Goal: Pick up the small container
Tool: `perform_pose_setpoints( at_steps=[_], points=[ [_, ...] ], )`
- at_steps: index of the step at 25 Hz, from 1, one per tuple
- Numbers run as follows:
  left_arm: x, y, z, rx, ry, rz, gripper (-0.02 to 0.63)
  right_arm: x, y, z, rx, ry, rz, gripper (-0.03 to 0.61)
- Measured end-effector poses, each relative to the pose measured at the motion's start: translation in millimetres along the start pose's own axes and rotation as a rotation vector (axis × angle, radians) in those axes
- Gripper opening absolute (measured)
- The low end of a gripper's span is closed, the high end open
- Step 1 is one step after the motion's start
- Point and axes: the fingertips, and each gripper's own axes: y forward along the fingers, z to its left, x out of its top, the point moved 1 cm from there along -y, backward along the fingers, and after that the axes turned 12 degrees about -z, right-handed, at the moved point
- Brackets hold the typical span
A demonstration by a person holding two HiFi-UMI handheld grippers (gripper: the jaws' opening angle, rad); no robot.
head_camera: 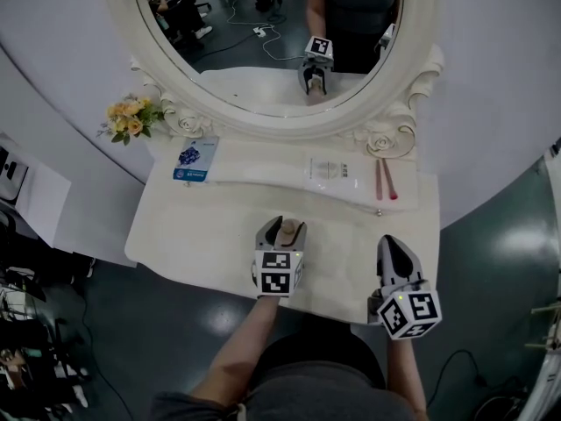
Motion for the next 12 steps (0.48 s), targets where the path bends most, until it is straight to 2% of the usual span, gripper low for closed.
perform_pose_setpoints(
  at_steps=[7, 12],
  points=[
    [6.2, 2.6, 1.5, 0.027, -0.013, -0.018, 0.177, 0.2, 3.5, -5.4, 0.006, 0.006, 0.002, 0.005],
    [7.8, 2.1, 0.0, 0.034, 0.024, -0.009, 0.152, 1.3, 4.4, -5.1, 0.015, 0.009, 0.0, 0.005]
  ],
)
